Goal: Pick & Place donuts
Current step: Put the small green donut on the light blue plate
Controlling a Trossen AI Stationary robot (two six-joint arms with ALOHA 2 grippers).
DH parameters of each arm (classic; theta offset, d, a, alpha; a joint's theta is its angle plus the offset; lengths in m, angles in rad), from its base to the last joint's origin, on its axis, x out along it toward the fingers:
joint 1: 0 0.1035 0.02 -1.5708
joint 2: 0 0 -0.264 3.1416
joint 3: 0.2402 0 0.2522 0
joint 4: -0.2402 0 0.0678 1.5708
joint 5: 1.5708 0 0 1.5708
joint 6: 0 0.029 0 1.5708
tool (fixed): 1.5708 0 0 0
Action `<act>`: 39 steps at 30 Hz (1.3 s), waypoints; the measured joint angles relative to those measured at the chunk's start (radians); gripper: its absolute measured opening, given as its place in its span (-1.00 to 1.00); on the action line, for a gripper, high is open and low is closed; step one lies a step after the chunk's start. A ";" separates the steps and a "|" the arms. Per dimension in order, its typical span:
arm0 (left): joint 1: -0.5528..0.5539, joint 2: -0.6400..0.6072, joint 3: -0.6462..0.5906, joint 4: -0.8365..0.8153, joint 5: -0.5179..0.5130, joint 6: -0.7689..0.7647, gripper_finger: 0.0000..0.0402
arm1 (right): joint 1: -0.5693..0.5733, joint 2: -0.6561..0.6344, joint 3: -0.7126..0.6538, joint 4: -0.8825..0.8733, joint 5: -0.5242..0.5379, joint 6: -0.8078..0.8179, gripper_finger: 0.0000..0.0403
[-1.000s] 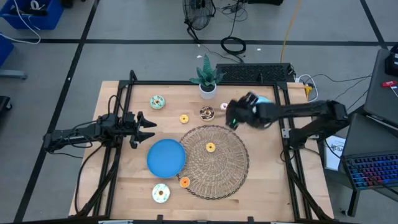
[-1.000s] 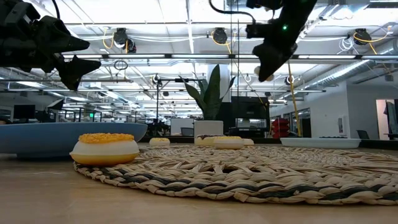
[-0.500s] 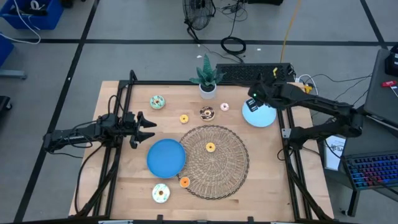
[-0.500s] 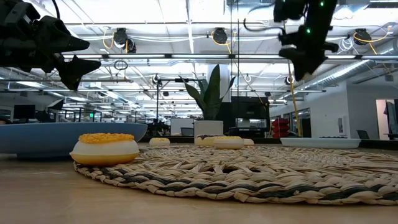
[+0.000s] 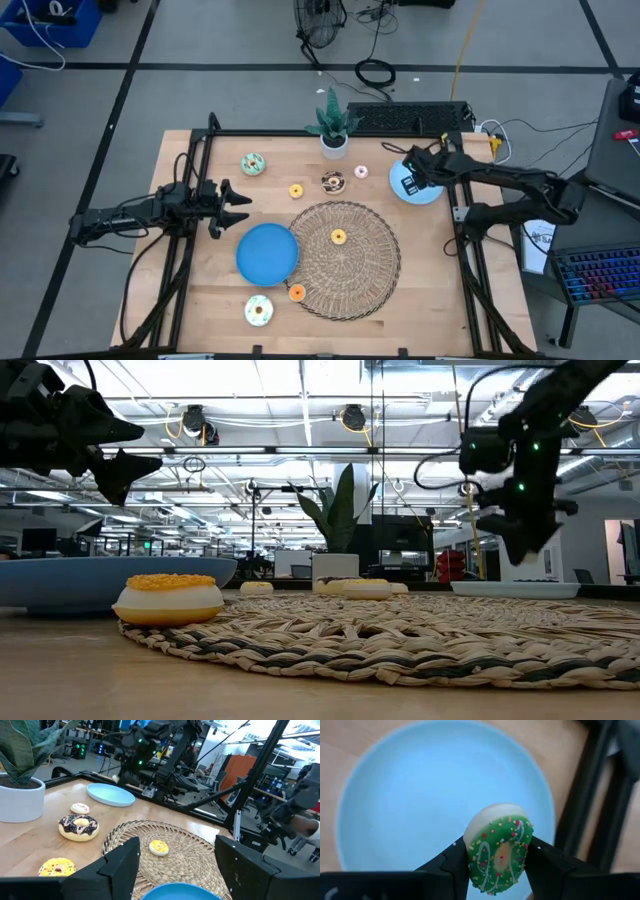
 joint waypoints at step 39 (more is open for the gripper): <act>0.000 0.000 0.000 0.000 0.000 0.000 0.27 | -0.088 0.000 -0.152 0.059 -0.029 -0.005 0.25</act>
